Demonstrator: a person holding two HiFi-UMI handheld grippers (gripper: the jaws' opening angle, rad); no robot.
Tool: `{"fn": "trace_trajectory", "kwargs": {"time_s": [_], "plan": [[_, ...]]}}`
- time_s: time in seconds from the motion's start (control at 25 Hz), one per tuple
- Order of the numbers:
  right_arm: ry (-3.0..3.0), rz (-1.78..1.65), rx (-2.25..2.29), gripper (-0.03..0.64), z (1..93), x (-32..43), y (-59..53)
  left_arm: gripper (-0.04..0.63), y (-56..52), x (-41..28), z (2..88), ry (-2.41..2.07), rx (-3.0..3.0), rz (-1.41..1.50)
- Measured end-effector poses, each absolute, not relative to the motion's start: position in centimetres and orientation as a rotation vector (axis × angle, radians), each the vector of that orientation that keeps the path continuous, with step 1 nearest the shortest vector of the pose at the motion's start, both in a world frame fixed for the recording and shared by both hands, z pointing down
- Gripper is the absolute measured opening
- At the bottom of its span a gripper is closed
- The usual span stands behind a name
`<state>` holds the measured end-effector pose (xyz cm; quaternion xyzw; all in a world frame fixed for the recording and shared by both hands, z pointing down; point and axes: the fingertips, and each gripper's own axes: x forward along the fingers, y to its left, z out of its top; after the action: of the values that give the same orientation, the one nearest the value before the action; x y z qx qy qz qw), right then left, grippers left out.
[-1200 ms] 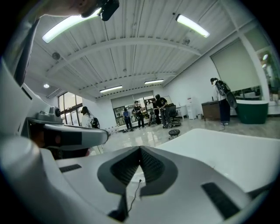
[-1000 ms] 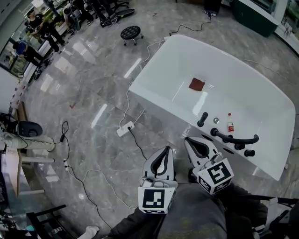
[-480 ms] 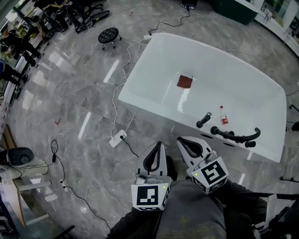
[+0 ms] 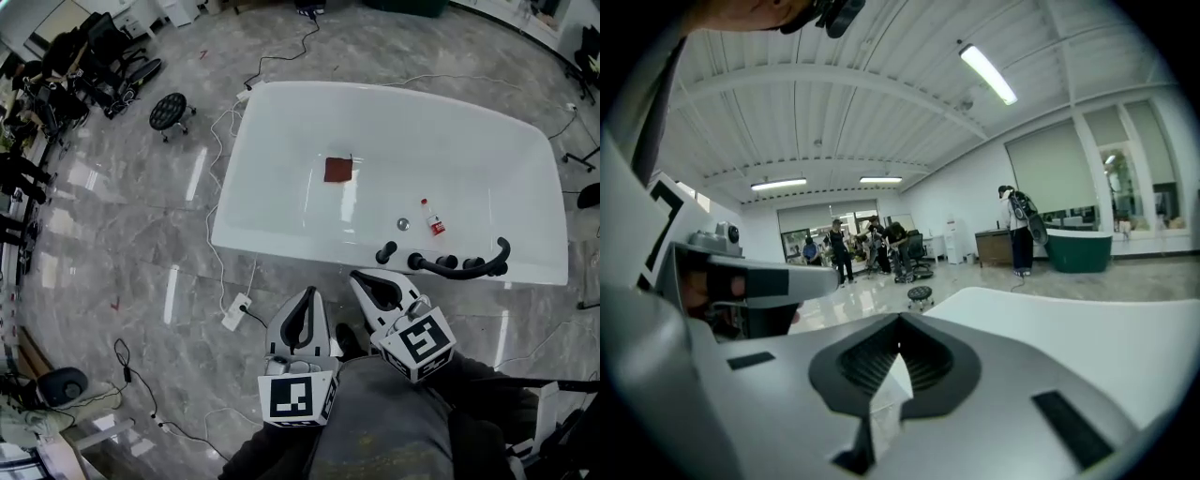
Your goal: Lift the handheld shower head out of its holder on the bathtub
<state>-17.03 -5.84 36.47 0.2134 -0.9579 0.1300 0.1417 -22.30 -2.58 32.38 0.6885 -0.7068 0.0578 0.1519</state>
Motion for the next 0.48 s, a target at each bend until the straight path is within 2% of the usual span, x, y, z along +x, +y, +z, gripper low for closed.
{"fn": "trace_trajectory", "kwargs": {"time_s": [0.48], "plan": [[-2.731,0.482,0.729,0.005,38.8,-14.8,-10.7,0.003,-8.1,-19.8,34.8,-1.893,2.052,0.271]]}}
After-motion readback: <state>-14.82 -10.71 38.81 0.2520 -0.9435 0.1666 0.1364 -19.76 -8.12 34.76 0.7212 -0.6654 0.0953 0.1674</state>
